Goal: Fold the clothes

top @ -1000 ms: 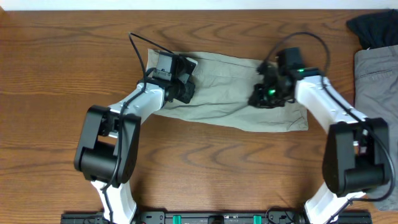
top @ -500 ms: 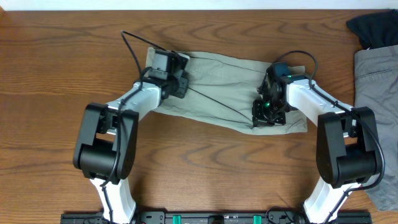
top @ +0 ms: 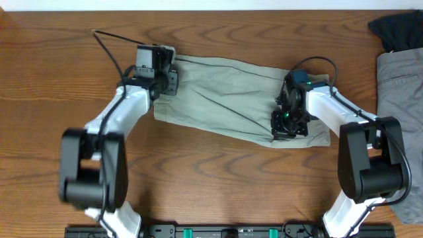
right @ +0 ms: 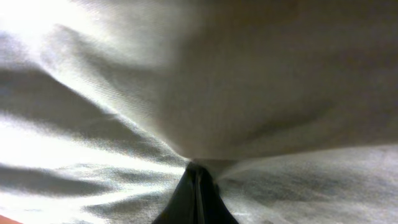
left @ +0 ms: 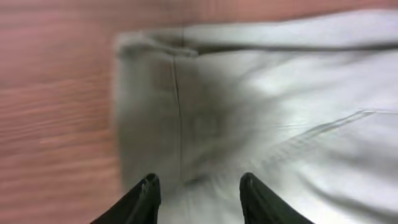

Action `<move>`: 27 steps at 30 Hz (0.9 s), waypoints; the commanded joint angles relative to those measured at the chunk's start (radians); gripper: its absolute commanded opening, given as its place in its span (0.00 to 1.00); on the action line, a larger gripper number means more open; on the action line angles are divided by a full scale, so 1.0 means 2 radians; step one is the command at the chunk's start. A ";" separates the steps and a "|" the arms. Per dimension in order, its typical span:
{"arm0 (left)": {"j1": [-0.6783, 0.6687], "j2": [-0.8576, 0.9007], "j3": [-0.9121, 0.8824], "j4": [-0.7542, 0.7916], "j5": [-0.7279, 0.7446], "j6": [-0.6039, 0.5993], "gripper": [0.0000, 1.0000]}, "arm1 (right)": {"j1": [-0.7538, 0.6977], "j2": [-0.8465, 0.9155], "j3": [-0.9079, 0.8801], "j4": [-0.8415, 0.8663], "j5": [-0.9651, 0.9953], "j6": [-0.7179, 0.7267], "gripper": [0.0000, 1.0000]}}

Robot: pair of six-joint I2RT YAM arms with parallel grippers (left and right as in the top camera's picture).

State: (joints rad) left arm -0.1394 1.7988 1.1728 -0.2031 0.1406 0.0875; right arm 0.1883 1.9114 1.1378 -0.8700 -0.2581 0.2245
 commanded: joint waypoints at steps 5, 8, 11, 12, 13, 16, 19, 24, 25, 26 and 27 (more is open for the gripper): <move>-0.014 -0.103 0.015 -0.111 0.093 -0.028 0.46 | -0.019 -0.067 -0.007 0.068 -0.019 -0.079 0.03; -0.030 -0.097 0.010 -0.148 0.134 -0.034 0.46 | -0.024 -0.098 -0.007 0.110 -0.045 -0.052 0.03; -0.055 -0.077 0.003 -0.159 0.138 -0.041 0.46 | -0.025 -0.102 -0.007 0.152 -0.045 -0.015 0.03; -0.062 -0.068 0.002 -0.158 0.138 -0.043 0.46 | -0.025 -0.098 -0.007 0.165 -0.046 -0.010 0.02; -0.071 -0.056 0.001 -0.156 0.137 -0.043 0.45 | -0.024 -0.093 -0.007 0.177 -0.048 -0.008 0.02; -0.089 -0.014 0.001 -0.151 0.137 -0.053 0.45 | -0.022 -0.070 -0.007 0.215 -0.082 -0.008 0.02; -0.093 0.029 0.001 -0.149 0.137 -0.083 0.38 | -0.022 -0.039 -0.007 0.248 -0.130 -0.008 0.02; -0.093 0.087 0.001 -0.145 0.138 -0.104 0.37 | -0.023 0.014 -0.007 0.265 -0.131 -0.008 0.02; -0.093 0.091 0.001 -0.145 0.138 -0.110 0.37 | -0.025 0.025 -0.007 0.270 -0.125 -0.008 0.02; -0.091 0.092 0.001 -0.144 0.138 -0.112 0.37 | -0.027 0.034 -0.007 0.273 -0.113 -0.007 0.02; -0.089 0.092 0.001 -0.144 0.138 -0.112 0.37 | -0.031 0.041 -0.007 0.276 -0.094 -0.001 0.02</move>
State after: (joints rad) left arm -0.3214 1.9488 1.1900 -0.4847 0.4175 -0.0978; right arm 0.1417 1.9564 1.1191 -0.3286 -0.4759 0.2016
